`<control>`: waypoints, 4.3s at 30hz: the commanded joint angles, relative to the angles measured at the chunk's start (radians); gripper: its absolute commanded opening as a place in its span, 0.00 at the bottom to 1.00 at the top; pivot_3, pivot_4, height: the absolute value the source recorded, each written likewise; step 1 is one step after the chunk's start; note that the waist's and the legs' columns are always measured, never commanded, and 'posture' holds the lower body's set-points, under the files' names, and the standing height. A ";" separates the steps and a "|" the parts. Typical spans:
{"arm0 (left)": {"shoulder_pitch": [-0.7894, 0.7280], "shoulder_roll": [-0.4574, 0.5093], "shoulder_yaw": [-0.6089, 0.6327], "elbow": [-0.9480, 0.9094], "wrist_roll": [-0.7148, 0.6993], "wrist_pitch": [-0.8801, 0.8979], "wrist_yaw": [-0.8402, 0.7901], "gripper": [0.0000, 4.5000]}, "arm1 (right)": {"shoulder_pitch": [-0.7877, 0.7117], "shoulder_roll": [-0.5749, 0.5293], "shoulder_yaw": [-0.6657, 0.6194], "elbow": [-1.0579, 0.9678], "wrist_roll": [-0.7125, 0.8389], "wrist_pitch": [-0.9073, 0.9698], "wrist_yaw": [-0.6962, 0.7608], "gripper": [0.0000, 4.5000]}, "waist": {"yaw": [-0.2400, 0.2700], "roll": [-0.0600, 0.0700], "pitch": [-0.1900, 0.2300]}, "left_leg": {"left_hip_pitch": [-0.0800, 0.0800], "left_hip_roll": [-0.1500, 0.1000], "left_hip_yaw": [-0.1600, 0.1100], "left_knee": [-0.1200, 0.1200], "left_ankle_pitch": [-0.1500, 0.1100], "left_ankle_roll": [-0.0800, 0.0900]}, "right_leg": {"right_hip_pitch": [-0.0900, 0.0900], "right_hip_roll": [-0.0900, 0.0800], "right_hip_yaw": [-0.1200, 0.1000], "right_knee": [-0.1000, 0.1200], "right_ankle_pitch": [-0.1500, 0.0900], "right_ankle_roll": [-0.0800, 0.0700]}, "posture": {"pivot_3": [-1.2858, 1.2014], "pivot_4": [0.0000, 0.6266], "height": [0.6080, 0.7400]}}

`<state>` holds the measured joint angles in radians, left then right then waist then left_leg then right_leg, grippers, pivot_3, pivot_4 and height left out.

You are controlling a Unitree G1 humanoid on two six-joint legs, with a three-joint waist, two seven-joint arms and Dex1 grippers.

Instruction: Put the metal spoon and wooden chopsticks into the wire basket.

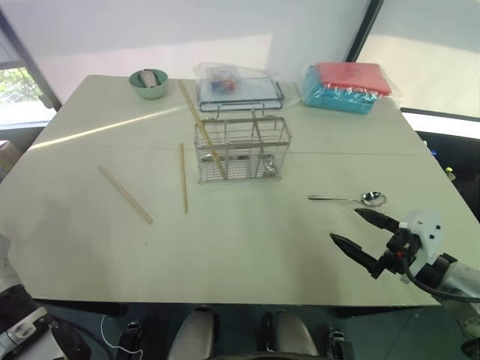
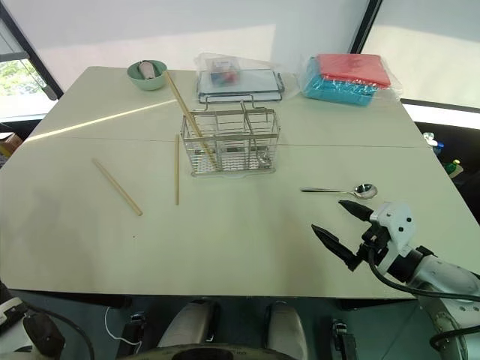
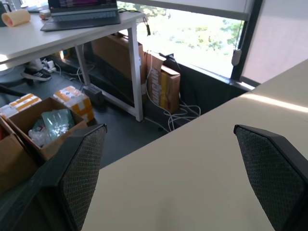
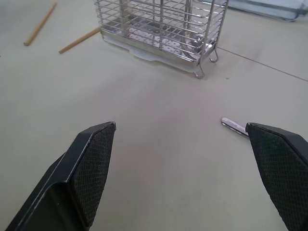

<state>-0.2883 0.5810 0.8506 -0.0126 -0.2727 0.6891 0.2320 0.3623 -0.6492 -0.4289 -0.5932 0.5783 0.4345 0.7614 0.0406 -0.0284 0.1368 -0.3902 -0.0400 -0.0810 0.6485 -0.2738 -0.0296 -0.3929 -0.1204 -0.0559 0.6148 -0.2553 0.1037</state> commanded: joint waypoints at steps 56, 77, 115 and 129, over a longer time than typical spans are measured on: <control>-0.411 0.346 -0.853 -0.242 -0.412 0.071 -1.421 0.99 | -1.424 -0.141 0.758 1.703 -0.799 -0.569 0.607 1.00 | -0.057 0.013 0.012 | -0.001 -0.001 0.003 -0.001 0.003 0.003 | 0.000 0.002 0.001 0.000 0.002 0.003 | 0.52 0.24 0.45; -0.459 0.318 -0.814 -0.223 -0.411 0.092 -1.338 1.00 | -1.444 -0.125 0.765 1.769 -0.886 -0.610 0.652 0.01 | -0.059 0.014 0.013 | 0.001 -0.001 0.002 -0.001 0.006 -0.002 | 0.001 0.004 0.001 0.003 0.003 0.004 | 0.52 0.24 0.45; -0.500 0.277 -0.667 -0.119 -0.391 0.052 -1.189 1.00 | -1.391 0.398 0.374 0.924 -0.330 -0.070 -0.114 0.01 | -0.056 0.007 0.010 | -0.002 -0.004 -0.001 0.000 0.008 -0.005 | -0.006 0.001 0.001 0.014 0.004 0.004 | 0.52 0.24 0.45; -0.492 0.295 -0.643 -0.133 -0.399 0.072 -1.160 1.00 | -1.297 0.410 0.413 0.910 -0.364 -0.123 -0.154 0.90 | -0.061 0.008 0.011 | 0.000 -0.001 -0.001 -0.001 0.007 -0.002 | -0.006 0.004 0.001 0.016 0.004 0.004 | 0.52 0.24 0.45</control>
<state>-0.7687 0.8618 0.1776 -0.1286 -0.6655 0.7625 -0.9327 -0.9253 -0.2391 -0.0085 0.3715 0.2165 0.3359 0.6215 -0.0202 -0.0208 0.1474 -0.3907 -0.0416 -0.0818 0.6479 -0.2673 -0.0320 -0.3993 -0.1161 -0.0545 0.6311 -0.2516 0.1073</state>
